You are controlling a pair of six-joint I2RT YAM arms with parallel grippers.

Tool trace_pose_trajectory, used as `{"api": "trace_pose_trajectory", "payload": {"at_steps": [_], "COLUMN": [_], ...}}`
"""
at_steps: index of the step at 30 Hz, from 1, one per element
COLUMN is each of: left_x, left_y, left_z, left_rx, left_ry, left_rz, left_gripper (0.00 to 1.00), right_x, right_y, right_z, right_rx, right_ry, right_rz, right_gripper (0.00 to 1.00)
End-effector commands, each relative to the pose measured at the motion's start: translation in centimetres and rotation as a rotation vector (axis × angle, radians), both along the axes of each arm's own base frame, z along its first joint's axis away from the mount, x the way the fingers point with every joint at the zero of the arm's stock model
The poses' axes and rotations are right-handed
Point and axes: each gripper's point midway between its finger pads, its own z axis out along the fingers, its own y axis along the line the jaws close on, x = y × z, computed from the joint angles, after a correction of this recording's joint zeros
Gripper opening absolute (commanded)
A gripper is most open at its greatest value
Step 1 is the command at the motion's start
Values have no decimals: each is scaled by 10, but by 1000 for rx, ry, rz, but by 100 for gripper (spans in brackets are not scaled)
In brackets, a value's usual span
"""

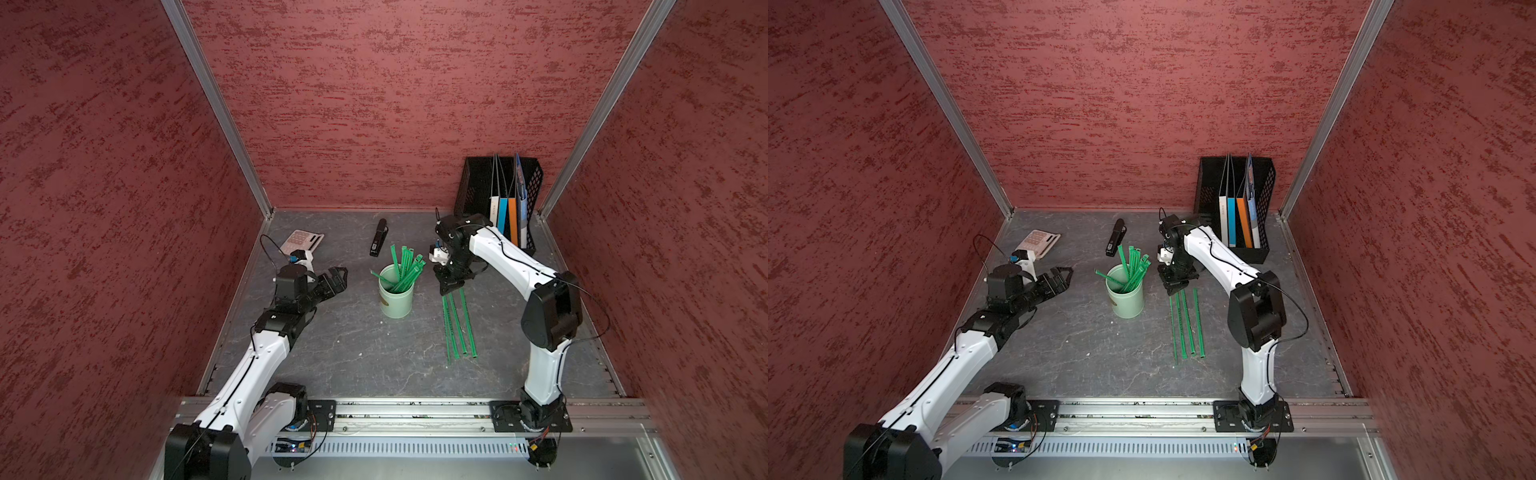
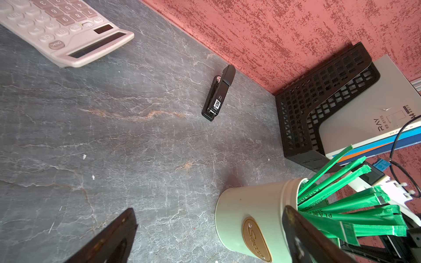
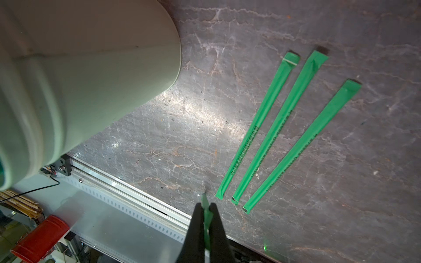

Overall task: Take the straws out of the storage container
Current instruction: Place the straw at the center of the board.

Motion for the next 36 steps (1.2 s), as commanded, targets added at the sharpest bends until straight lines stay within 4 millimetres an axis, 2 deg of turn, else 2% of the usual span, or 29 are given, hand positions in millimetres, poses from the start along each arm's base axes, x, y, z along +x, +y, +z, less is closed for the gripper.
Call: {"api": "trace_pose_trajectory", "payload": {"at_steps": [1, 16, 21, 24, 27, 29, 33, 36], "left_x": [-2, -4, -3, -1, 1, 3, 6, 6], "left_y": [1, 2, 2, 1, -1, -4, -9, -11], "left_z": [0, 1, 2, 3, 5, 6, 7, 10], "left_rx": [26, 39, 37, 29, 17, 8, -15, -28], "left_ry": [-11, -9, -10, -13, -18, -18, -15, -17], "left_rz": [-10, -6, -7, -10, -16, -22, -35, -37], "left_gripper": [100, 100, 100, 100, 100, 100, 100, 100], "right_x": [16, 29, 32, 27, 19, 17, 10, 11], "right_y": [3, 1, -6, -7, -13, -6, 33, 52], "right_z": [3, 0, 18, 32, 39, 50, 78, 82], "right_rx": [14, 3, -1, 42, 61, 110, 297, 334], "right_ry": [-41, -57, -132, -197, -262, -343, -513, -622], "right_rz": [-15, -57, -112, -163, -221, -211, -173, -170], "right_gripper": [5, 16, 18, 23, 24, 26, 36, 37]}}
